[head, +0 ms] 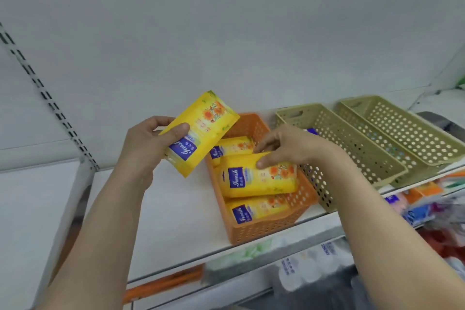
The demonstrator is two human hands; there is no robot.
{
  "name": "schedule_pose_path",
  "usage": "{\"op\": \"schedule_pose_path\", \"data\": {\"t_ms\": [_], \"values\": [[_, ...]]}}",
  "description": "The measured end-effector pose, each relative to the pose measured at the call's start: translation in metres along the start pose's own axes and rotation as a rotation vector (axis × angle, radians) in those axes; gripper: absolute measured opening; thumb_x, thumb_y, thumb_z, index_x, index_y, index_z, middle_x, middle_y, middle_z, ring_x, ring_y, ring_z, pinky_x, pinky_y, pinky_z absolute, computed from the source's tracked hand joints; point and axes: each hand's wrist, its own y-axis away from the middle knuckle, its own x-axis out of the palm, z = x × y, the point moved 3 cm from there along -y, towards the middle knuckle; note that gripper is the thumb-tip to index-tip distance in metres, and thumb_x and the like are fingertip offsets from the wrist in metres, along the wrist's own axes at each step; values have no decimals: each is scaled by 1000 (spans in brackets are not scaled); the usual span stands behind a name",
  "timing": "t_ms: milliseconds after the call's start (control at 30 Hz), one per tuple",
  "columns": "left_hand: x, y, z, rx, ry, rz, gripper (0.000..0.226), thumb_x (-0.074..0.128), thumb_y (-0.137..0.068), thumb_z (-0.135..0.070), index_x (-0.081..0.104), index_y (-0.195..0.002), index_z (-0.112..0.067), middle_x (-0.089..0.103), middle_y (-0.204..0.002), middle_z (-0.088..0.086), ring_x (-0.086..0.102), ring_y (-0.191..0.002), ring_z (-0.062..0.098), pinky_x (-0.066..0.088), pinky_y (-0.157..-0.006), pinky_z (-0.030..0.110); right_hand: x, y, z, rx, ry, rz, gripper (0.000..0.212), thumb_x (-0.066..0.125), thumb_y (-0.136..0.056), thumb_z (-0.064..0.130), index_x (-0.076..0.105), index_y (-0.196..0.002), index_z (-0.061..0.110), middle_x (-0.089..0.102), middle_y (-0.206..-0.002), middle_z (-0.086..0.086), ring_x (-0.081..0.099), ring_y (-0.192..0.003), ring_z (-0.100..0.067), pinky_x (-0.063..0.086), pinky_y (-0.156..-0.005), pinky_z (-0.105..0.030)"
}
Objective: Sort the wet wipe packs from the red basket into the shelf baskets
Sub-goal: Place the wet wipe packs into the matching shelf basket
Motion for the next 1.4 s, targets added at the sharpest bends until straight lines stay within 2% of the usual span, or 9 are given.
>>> {"op": "schedule_pose_path", "data": {"t_ms": [200, 433, 700, 833, 933, 1033, 1133, 1267, 1400], "values": [[9, -9, 4, -8, -22, 13, 18, 79, -78, -21, 69, -92, -20, 74, -70, -5, 68, -59, 9, 54, -60, 24, 37, -10, 12, -3, 277, 266, 41, 85, -71, 44, 74, -108, 30, 65, -83, 19, 64, -88, -8, 52, -82, -27], [21, -5, 7, 2, -5, -74, 16, 79, -77, -19, 69, -89, -19, 72, -65, -8, 68, -56, 5, 50, -49, 15, 42, -9, 12, -16, 404, 452, 40, 80, -78, 43, 73, -115, 30, 68, -100, 17, 62, -97, -8, 50, -91, -30], [26, 2, 12, -8, -27, -152, 17, 80, -75, -20, 69, -88, -18, 71, -83, 3, 68, -57, 4, 50, -49, 14, 55, -7, 20, -173, 699, 260, 36, 78, -78, 45, 70, -109, 27, 65, -106, 8, 61, -101, -16, 54, -84, -35], [31, 5, 12, -22, -101, -96, 21, 81, -74, -21, 70, -90, -14, 72, -82, 4, 68, -58, 6, 49, -48, 15, 9, 5, 36, -268, 172, -44, 23, 81, -76, 42, 72, -87, 24, 67, -81, 9, 63, -78, -8, 54, -74, -32], [39, 9, 5, -33, -186, 49, 24, 82, -71, -21, 70, -90, -13, 74, -81, 5, 70, -63, 11, 51, -52, 18, -27, 8, 53, -428, 26, -334, 38, 82, -73, 45, 67, -104, 29, 65, -99, 10, 57, -94, -6, 46, -80, -23], [54, 10, -5, -36, -255, 241, 32, 83, -66, -24, 71, -93, -12, 75, -84, 4, 72, -72, 15, 53, -58, 21, -28, -6, 63, -409, 159, -69, 64, 81, -73, 48, 56, -130, 33, 59, -128, 16, 50, -119, -1, 40, -98, -21], [64, 6, -6, -13, -271, 283, 27, 83, -71, -21, 71, -94, -14, 75, -87, 3, 73, -79, 16, 55, -62, 23, -16, -26, 52, -312, 80, 135, 45, 83, -73, 43, 68, -113, 28, 71, -103, 12, 66, -88, -4, 53, -80, -28], [53, -11, 13, 61, -419, -25, 46, 80, -77, -32, 62, -118, -21, 65, -108, -4, 63, -97, 16, 53, -77, 30, -28, -48, 25, -237, -21, -90, 27, 83, -75, 39, 71, -97, 28, 71, -90, 9, 68, -79, -11, 52, -66, -27], [57, -10, 38, -76, -344, 34, 60, 75, -83, -27, 48, -136, -16, 61, -109, -2, 62, -93, 12, 50, -65, 26, -41, -66, 12, -122, 65, -196, 31, 81, -77, 41, 71, -102, 25, 68, -96, 7, 64, -81, -6, 46, -59, -20]]}}
